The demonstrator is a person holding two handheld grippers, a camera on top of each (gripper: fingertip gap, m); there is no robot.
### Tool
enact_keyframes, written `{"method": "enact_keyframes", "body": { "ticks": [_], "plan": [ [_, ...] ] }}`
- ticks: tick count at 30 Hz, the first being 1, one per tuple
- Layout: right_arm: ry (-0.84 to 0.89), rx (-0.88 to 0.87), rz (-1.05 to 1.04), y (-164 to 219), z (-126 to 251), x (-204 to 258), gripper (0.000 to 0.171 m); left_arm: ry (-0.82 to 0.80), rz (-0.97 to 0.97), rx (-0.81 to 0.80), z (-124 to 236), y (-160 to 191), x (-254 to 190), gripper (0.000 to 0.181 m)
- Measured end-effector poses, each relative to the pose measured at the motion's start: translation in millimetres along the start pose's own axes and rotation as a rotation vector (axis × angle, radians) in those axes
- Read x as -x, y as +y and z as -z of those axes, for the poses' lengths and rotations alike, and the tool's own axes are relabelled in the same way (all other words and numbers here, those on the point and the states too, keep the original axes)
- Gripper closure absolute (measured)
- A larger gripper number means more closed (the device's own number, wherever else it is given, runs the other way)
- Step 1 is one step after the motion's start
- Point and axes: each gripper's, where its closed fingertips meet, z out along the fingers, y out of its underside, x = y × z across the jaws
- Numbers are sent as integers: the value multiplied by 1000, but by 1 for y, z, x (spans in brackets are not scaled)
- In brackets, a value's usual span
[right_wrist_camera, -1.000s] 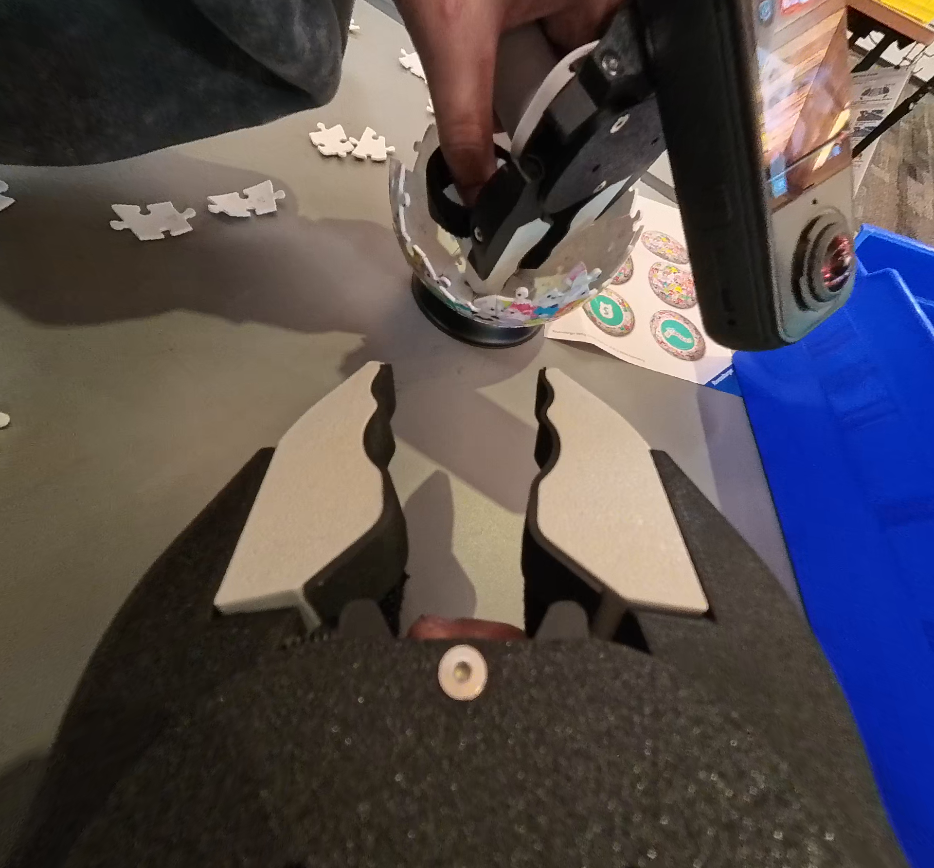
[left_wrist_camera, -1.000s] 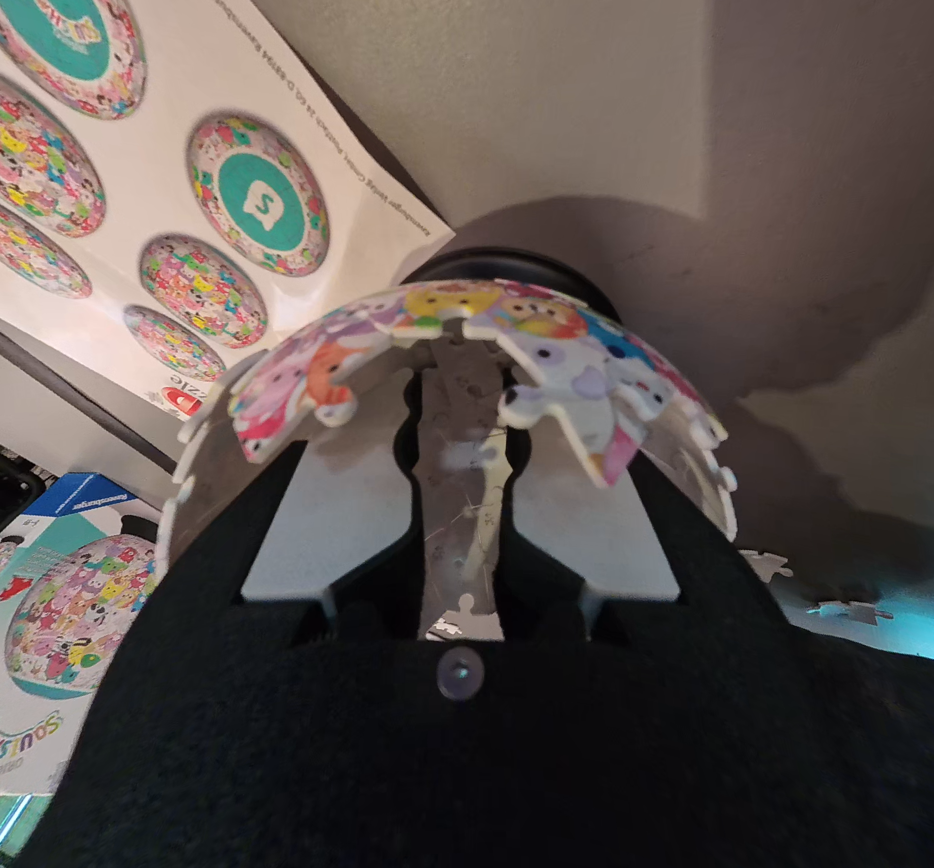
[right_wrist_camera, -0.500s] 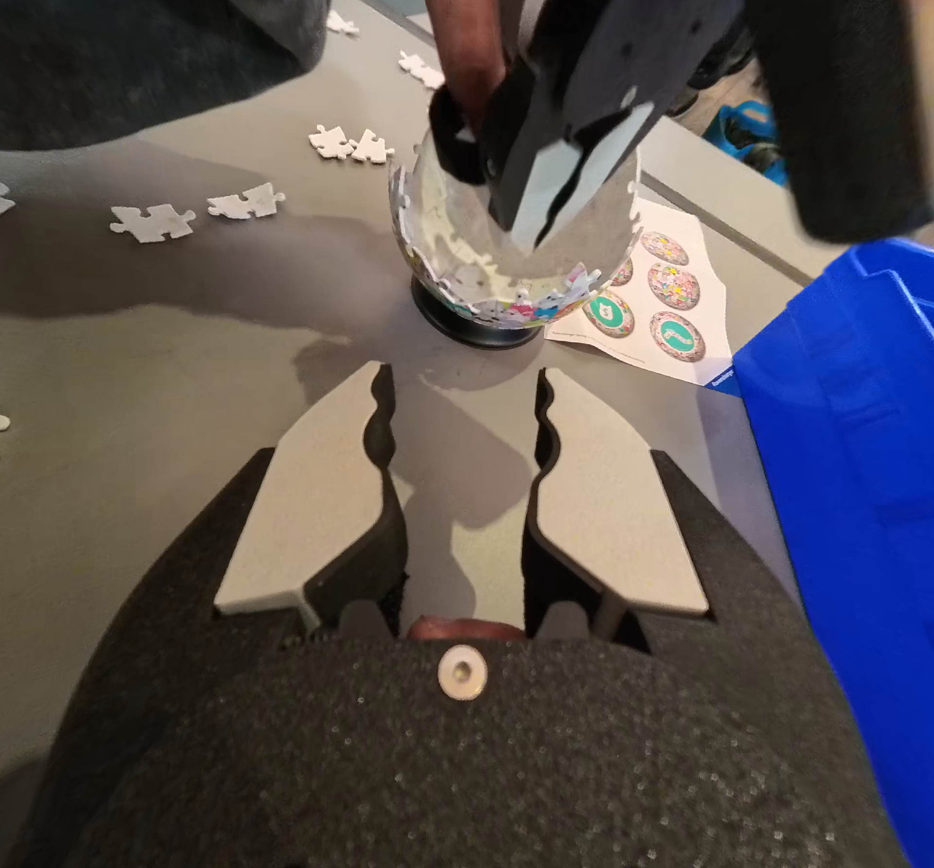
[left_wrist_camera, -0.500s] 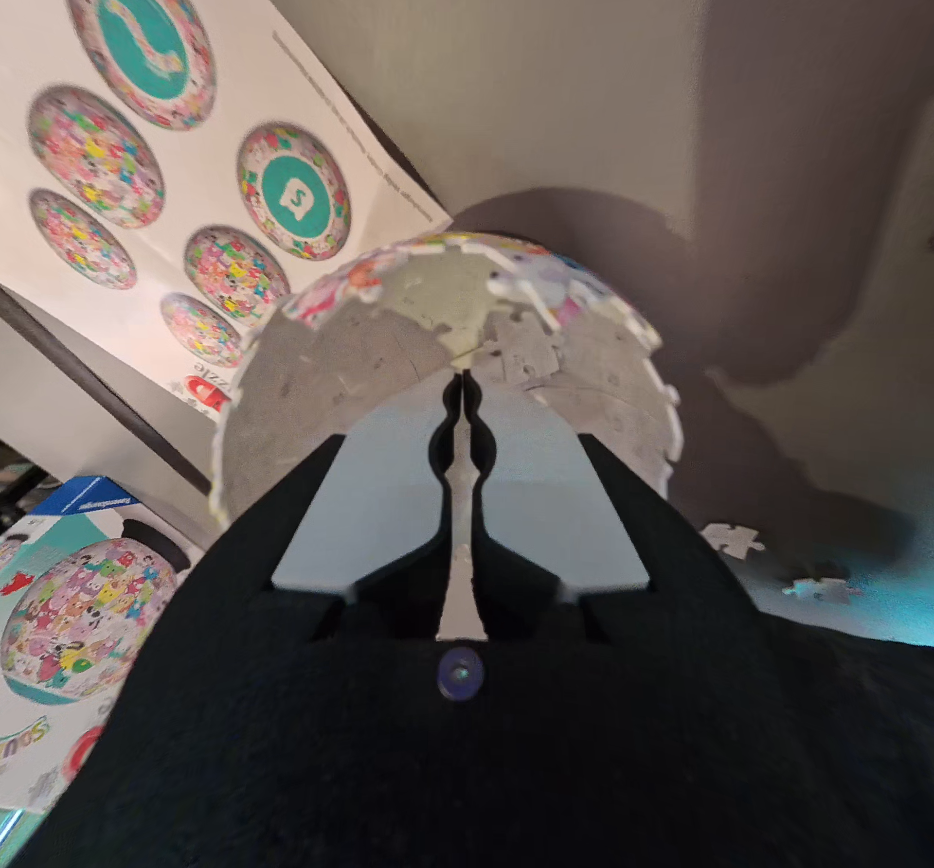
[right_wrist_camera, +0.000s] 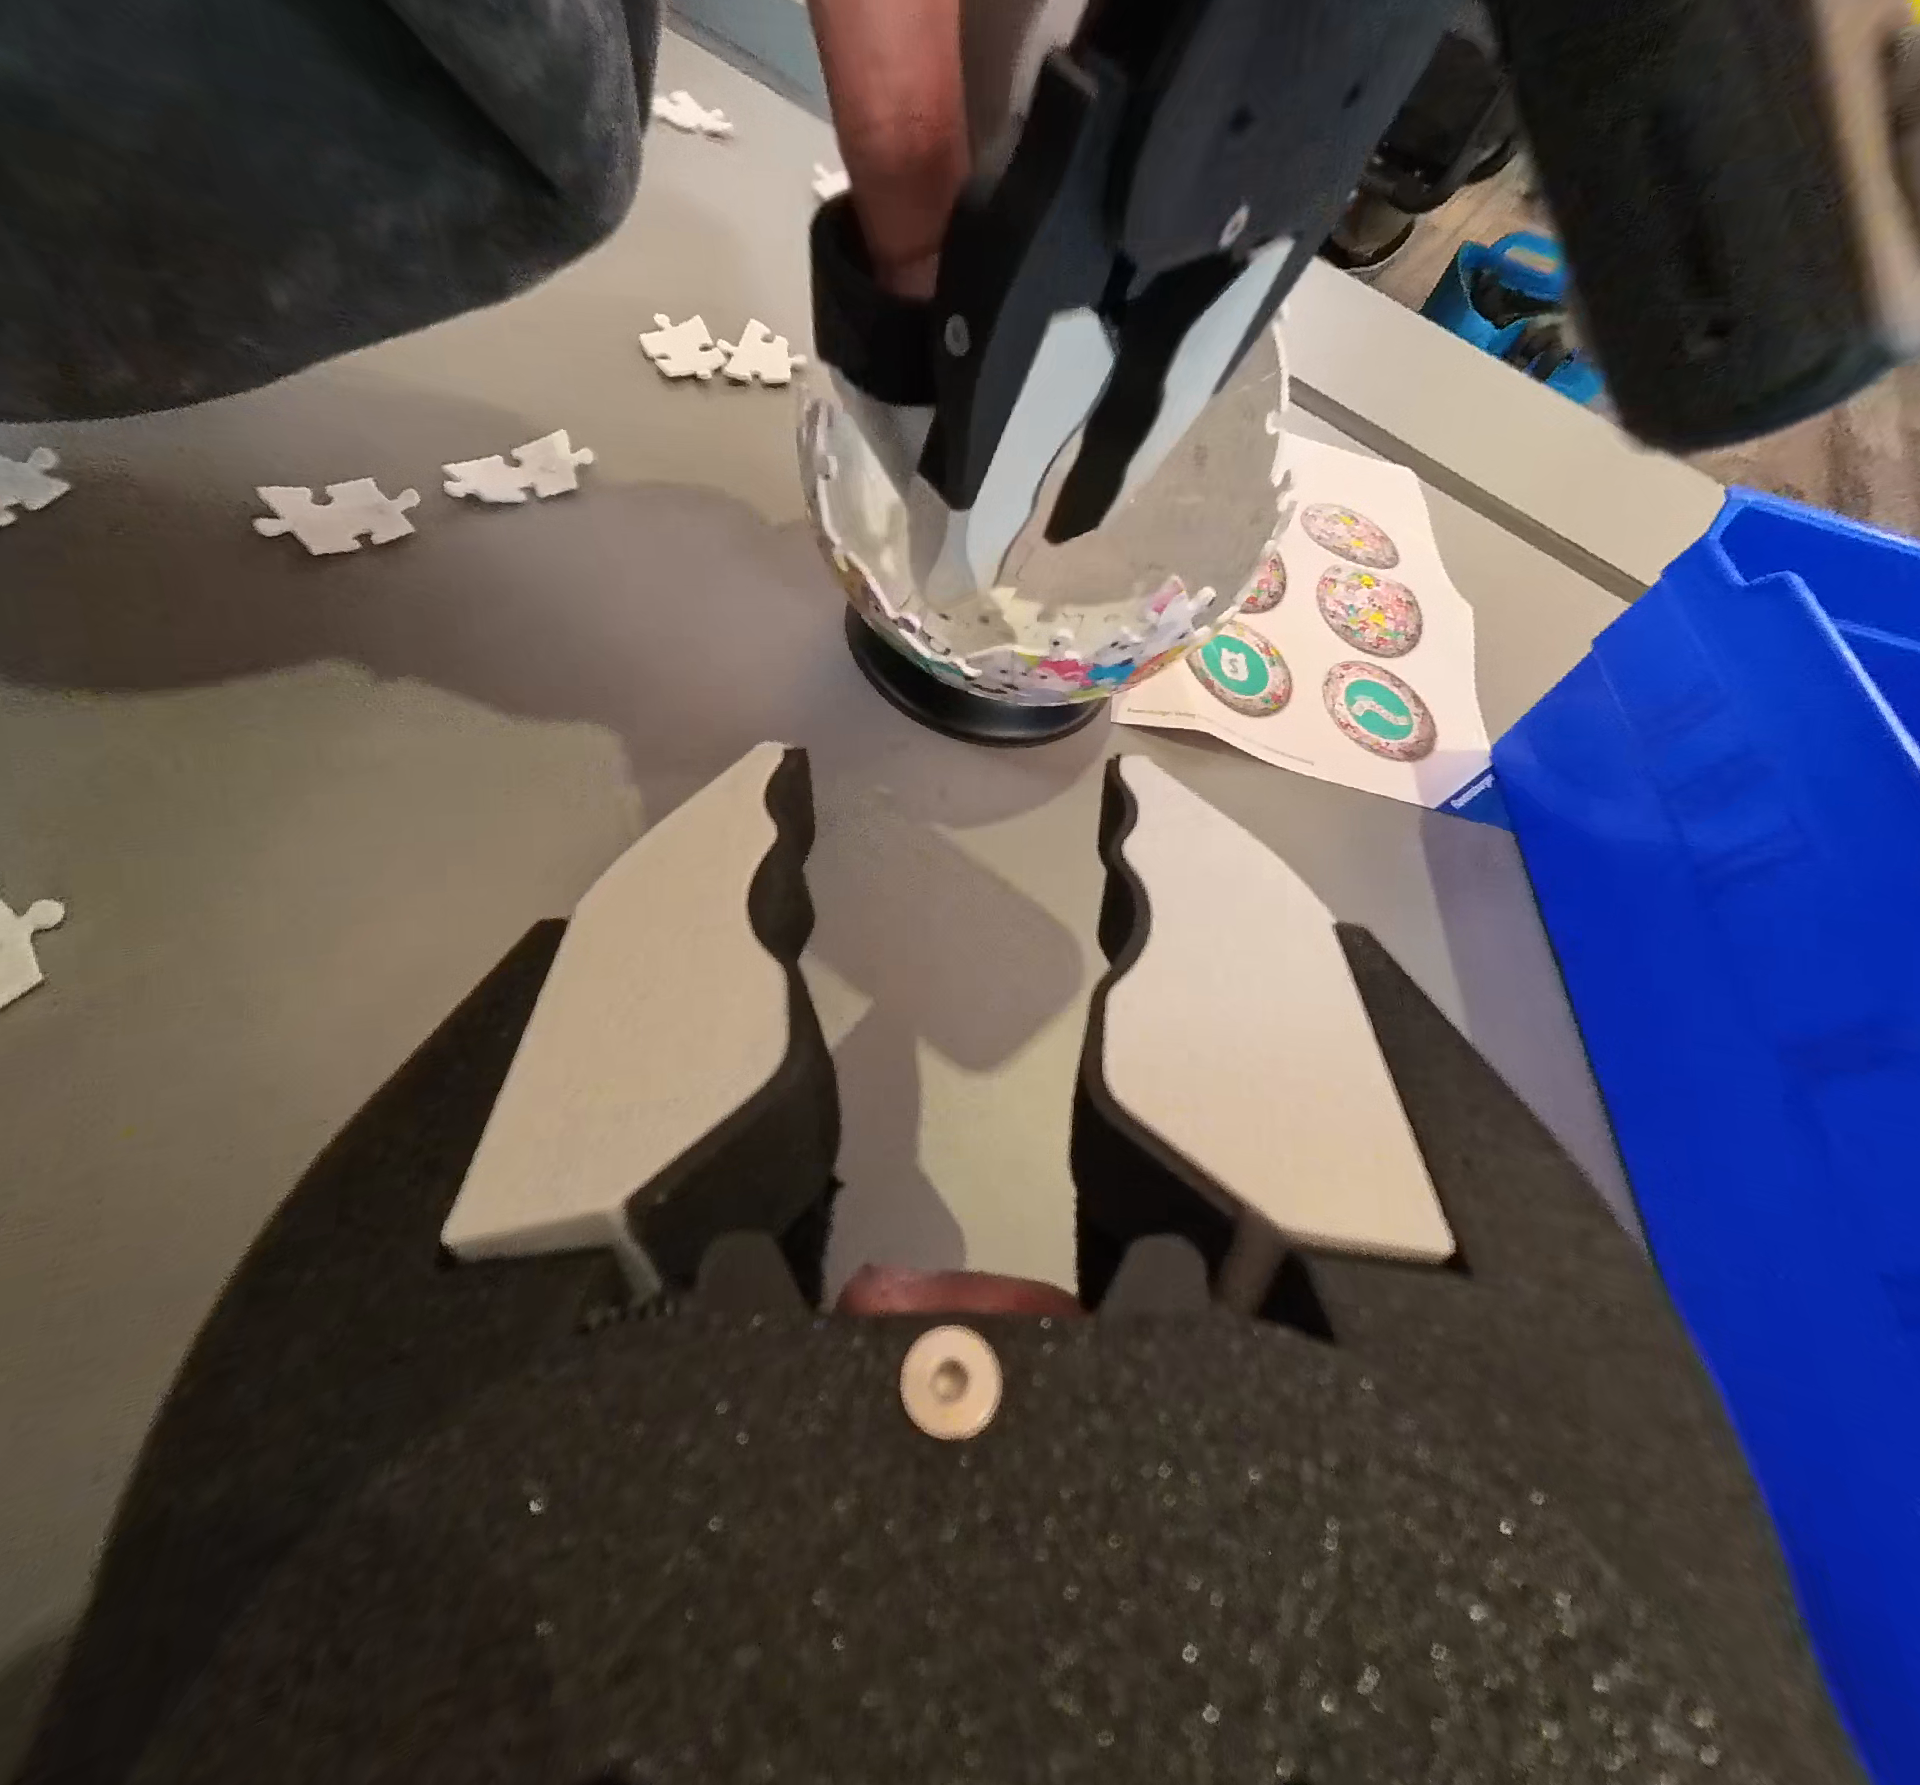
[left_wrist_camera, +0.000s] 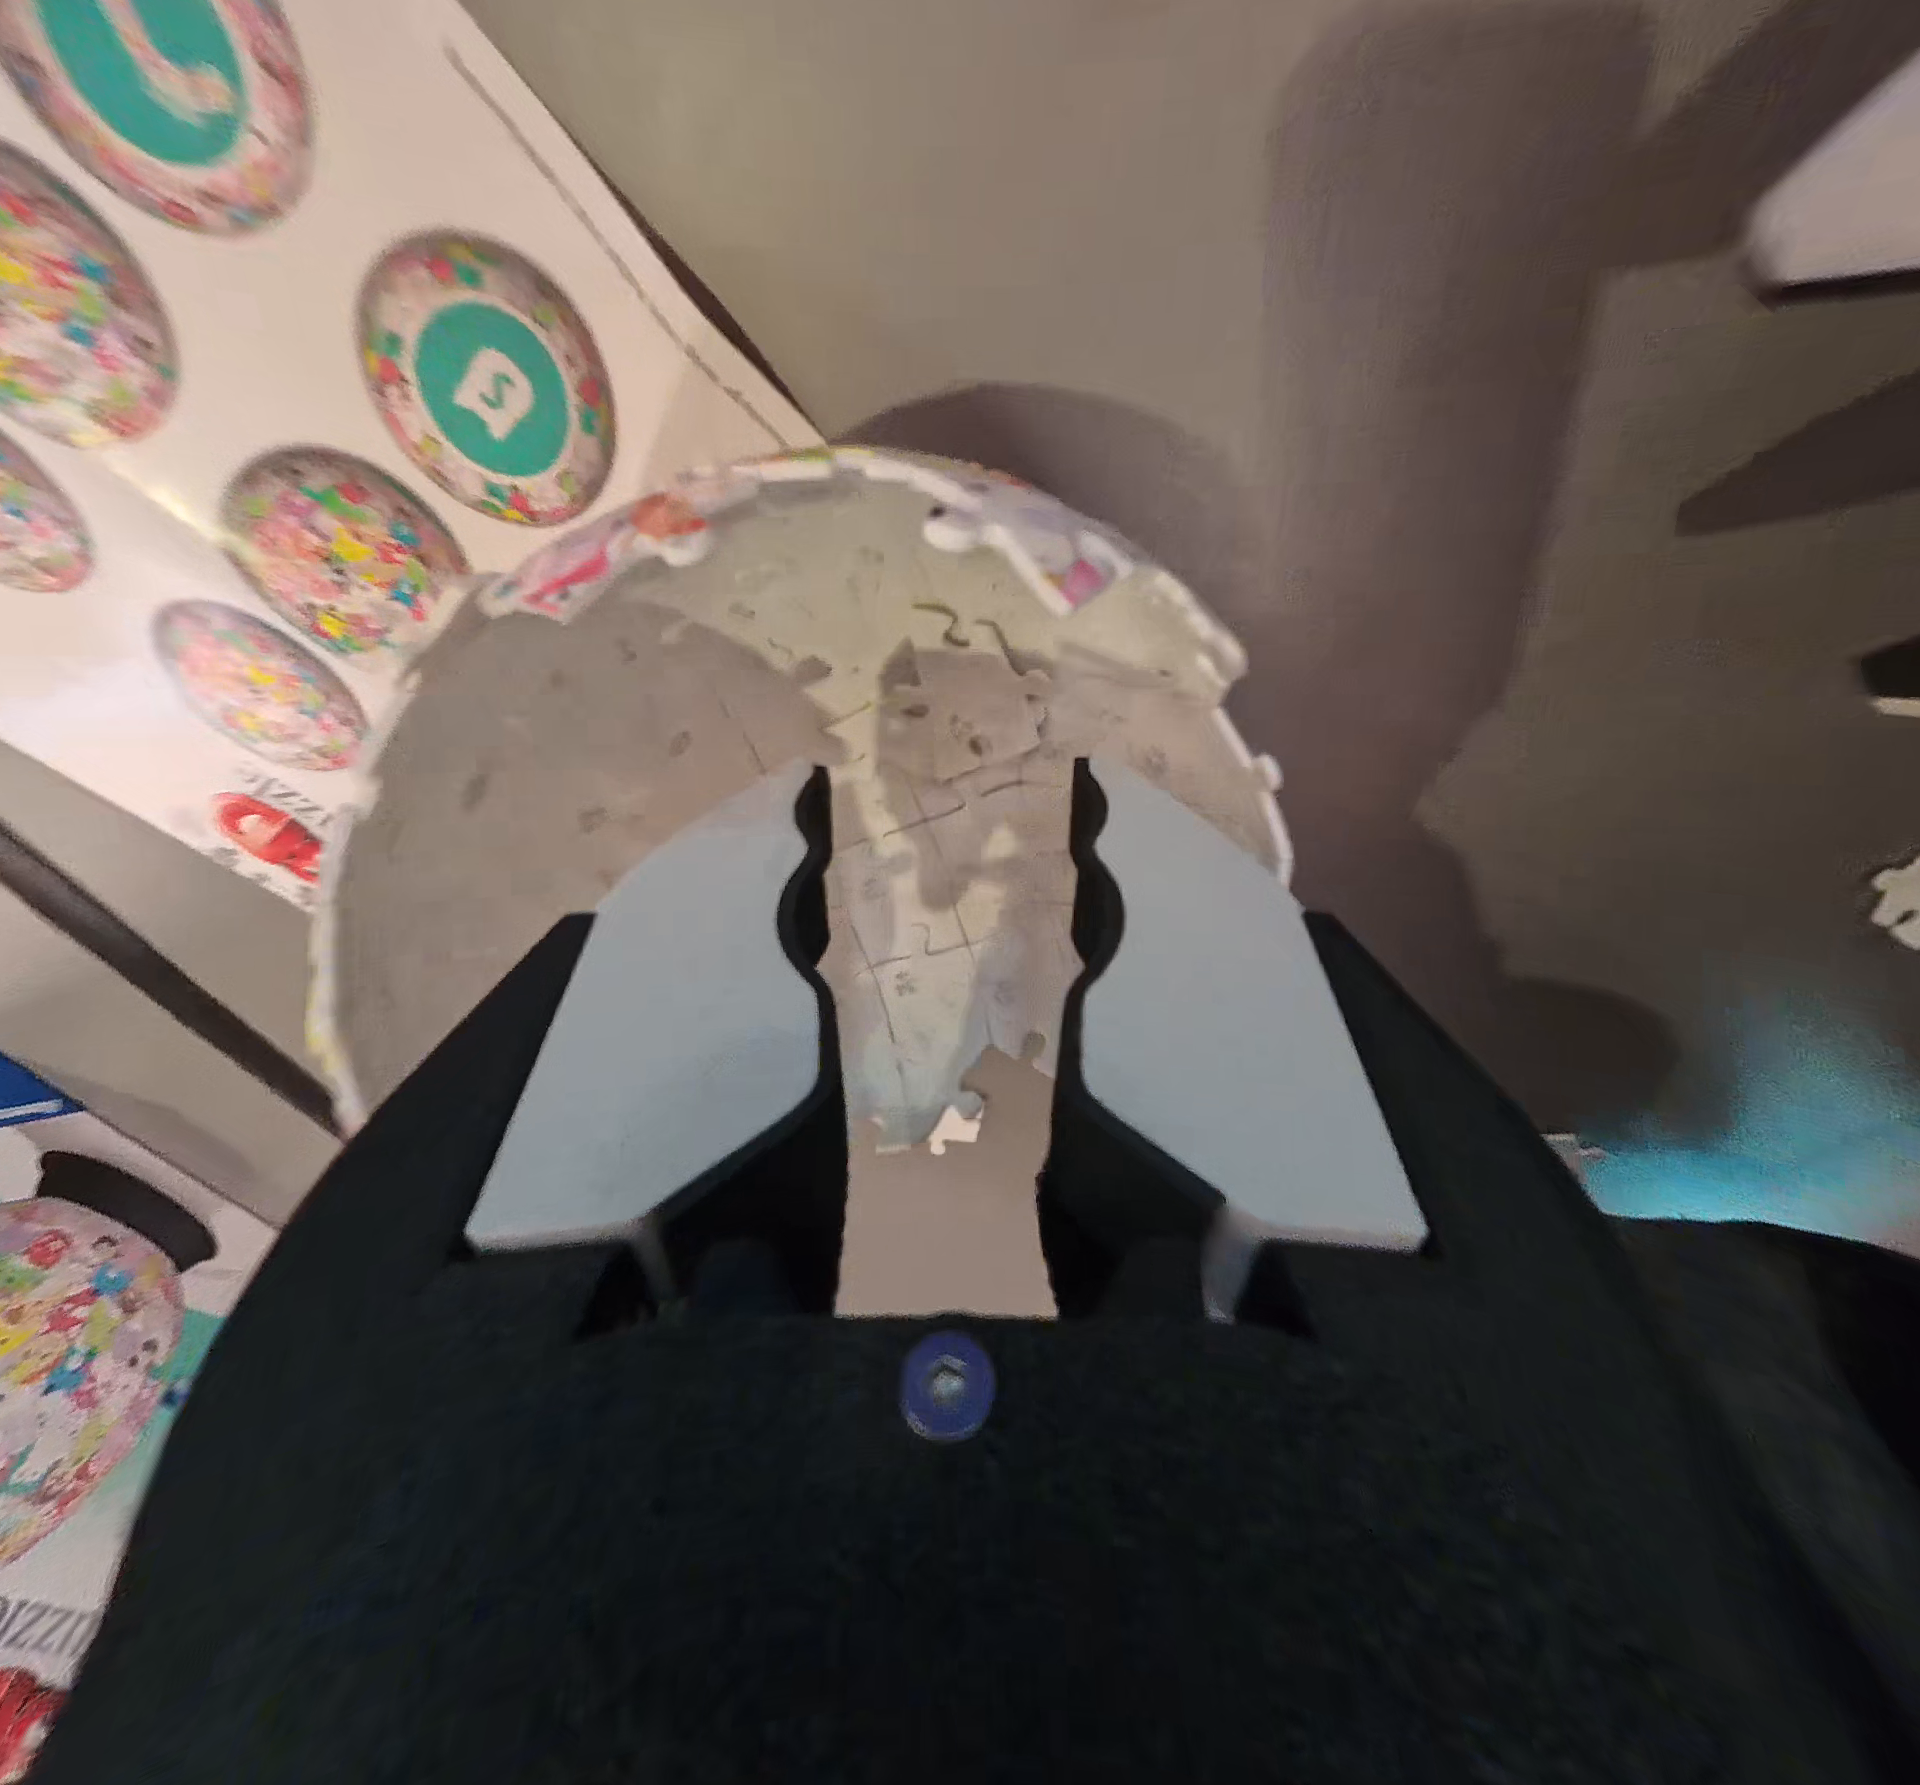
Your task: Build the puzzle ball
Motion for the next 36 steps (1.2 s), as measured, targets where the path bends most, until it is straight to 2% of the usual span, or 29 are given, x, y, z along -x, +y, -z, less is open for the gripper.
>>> {"method": "enact_keyframes", "body": {
  "ticks": [6, 16, 23, 32, 34, 36],
  "plan": [
    [-2, 7, 1, 4, -1, -1, 119, 87, 11, 25, -15, 2, -1, 137],
    [-8, 4, -2, 4, 0, -1, 119, 117, -5, 62, -21, -1, 1, 139],
    [-11, 5, -4, 4, 0, -1, 119, 153, -13, 91, -23, -2, -1, 151],
    [-9, -1, -12, 4, 2, -3, 119, 154, -27, 101, -23, -2, -2, 154],
    [-9, -2, -12, 4, 2, -3, 119, 156, -38, 98, -23, -2, -5, 171],
    [-8, -2, -10, 4, 2, -3, 119, 147, -37, 89, -23, -2, -5, 171]
  ]
}}
